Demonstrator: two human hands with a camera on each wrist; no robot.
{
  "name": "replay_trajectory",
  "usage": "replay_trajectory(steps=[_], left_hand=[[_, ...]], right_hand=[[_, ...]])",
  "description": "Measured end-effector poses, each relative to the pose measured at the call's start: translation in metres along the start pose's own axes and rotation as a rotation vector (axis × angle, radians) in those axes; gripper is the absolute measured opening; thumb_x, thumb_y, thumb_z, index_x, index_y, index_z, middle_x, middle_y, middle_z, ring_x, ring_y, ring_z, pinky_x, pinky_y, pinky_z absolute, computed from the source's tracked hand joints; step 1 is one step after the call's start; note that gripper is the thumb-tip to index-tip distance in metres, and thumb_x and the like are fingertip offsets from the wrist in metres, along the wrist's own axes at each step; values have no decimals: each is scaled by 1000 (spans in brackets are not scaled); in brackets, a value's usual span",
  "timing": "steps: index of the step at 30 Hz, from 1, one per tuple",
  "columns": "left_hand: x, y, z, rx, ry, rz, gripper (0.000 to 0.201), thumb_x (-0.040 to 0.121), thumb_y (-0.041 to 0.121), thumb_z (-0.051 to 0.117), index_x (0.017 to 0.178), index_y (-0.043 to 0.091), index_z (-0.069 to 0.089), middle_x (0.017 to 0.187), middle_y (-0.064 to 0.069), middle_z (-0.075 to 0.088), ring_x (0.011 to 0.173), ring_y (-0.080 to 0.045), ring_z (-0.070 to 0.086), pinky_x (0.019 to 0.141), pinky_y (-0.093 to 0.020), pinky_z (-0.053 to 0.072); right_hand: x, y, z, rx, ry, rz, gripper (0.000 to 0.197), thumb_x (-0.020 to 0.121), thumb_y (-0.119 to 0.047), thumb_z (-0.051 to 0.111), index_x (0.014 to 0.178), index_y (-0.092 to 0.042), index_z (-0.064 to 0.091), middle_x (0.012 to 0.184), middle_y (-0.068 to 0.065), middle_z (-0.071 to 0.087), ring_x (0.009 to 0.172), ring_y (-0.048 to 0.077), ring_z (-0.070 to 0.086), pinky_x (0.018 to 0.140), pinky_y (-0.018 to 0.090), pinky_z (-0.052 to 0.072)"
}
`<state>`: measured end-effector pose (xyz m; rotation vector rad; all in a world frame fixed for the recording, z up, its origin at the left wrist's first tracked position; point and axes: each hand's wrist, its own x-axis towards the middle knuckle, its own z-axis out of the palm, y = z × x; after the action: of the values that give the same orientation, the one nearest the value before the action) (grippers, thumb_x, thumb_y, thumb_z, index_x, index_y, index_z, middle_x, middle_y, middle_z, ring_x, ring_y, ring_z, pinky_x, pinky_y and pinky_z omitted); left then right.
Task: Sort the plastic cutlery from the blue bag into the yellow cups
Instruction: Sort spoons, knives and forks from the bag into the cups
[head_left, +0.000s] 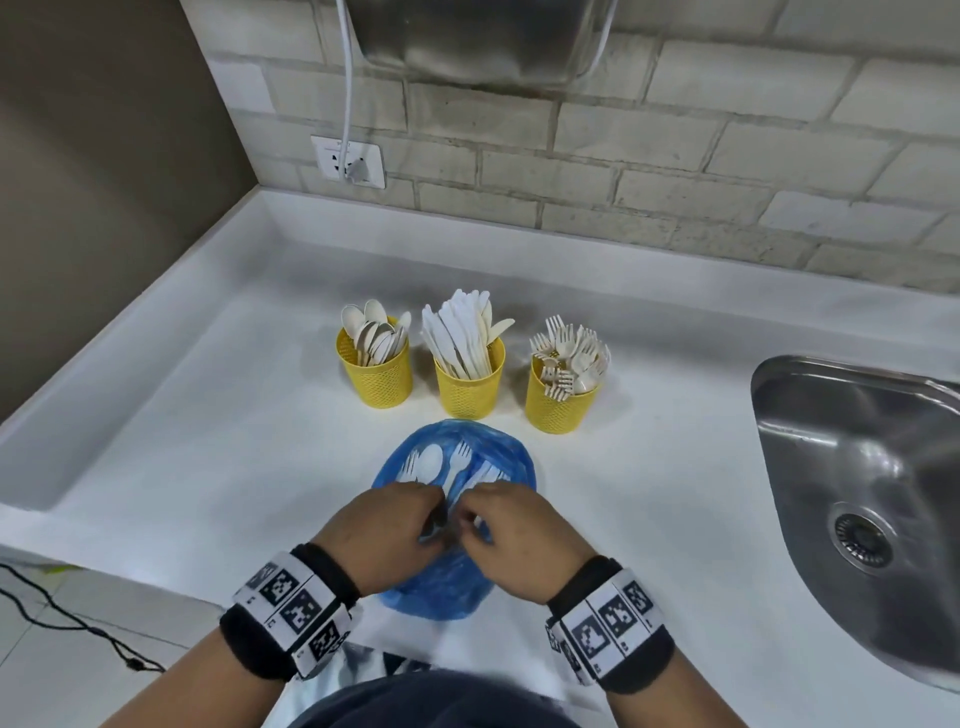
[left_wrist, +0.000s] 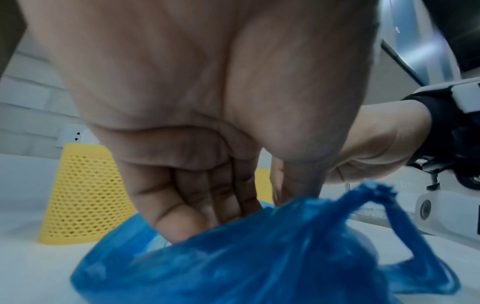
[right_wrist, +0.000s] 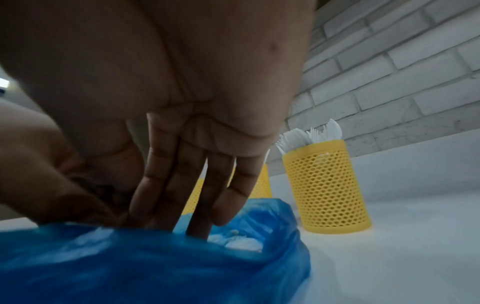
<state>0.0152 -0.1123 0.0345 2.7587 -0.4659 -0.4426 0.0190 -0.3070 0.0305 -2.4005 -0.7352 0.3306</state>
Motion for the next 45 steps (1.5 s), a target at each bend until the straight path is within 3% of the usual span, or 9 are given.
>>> replay_trajectory(steps=[3, 10, 17, 24, 28, 33, 37, 41, 45], left_hand=[[-3, 0, 1, 58, -90, 22, 31, 91, 51, 43, 79, 25, 56, 81, 3, 65, 74, -17, 61, 69, -35, 51], [-8, -4, 3, 163, -72, -4, 25, 98, 46, 45, 79, 29, 50, 74, 9, 53, 70, -16, 55, 62, -30, 40], [-4, -16, 1, 121, -77, -152, 21, 97, 43, 50, 90, 23, 53, 90, 4, 62, 80, -19, 61, 75, -33, 51], [11, -13, 1, 56, -46, -357, 25, 97, 41, 52, 97, 16, 49, 93, -4, 62, 86, -24, 62, 74, -30, 47], [16, -14, 2, -35, -38, -450, 29, 95, 44, 55, 91, 17, 46, 81, 2, 55, 79, -22, 56, 72, -29, 46], [21, -8, 8, -14, -85, -410, 47, 86, 63, 62, 92, 16, 59, 81, 2, 61, 82, -21, 63, 73, -31, 50], [28, 5, 13, -91, -34, -404, 83, 53, 84, 63, 102, 17, 60, 102, -6, 64, 93, -22, 63, 82, -35, 56], [29, 16, 19, -65, -15, -419, 77, 70, 56, 76, 125, 8, 51, 121, -11, 56, 115, -27, 56, 95, -33, 50], [34, 16, 22, -93, 9, -441, 55, 77, 34, 74, 119, 6, 54, 118, -11, 61, 107, -27, 62, 85, -31, 52]], right_hand=[[-7, -1, 3, -68, -43, 41, 17, 91, -29, 46, 80, -24, 58, 82, -1, 68, 77, 21, 61, 70, 36, 48], [-16, 3, 8, -244, -93, 131, 28, 101, -34, 39, 78, -23, 52, 83, 2, 68, 76, 27, 60, 74, 35, 33], [-14, 6, 7, -320, -174, 279, 34, 103, -31, 35, 71, -25, 41, 75, -2, 52, 70, 24, 46, 77, 37, 30], [-10, 3, 14, -349, -235, 416, 33, 102, -27, 39, 69, -22, 35, 68, -7, 38, 61, 16, 36, 86, 39, 34], [-11, 1, 15, -309, -229, 421, 15, 102, -25, 38, 105, -17, 51, 83, 0, 57, 73, 24, 49, 95, 43, 38], [-15, -1, 18, -291, -205, 399, 35, 97, -18, 42, 132, -23, 45, 102, 7, 69, 92, 34, 64, 86, 42, 33], [-15, 2, 21, -304, -226, 380, 56, 97, -19, 42, 149, -37, 32, 102, 7, 68, 94, 33, 64, 93, 43, 36], [-13, 0, 25, -316, -256, 369, 67, 96, -18, 42, 154, -46, 22, 85, 0, 51, 79, 28, 53, 91, 42, 37], [-11, 2, 27, -333, -235, 350, 73, 96, -17, 40, 154, -53, 14, 84, 0, 52, 78, 28, 55, 87, 40, 38]])
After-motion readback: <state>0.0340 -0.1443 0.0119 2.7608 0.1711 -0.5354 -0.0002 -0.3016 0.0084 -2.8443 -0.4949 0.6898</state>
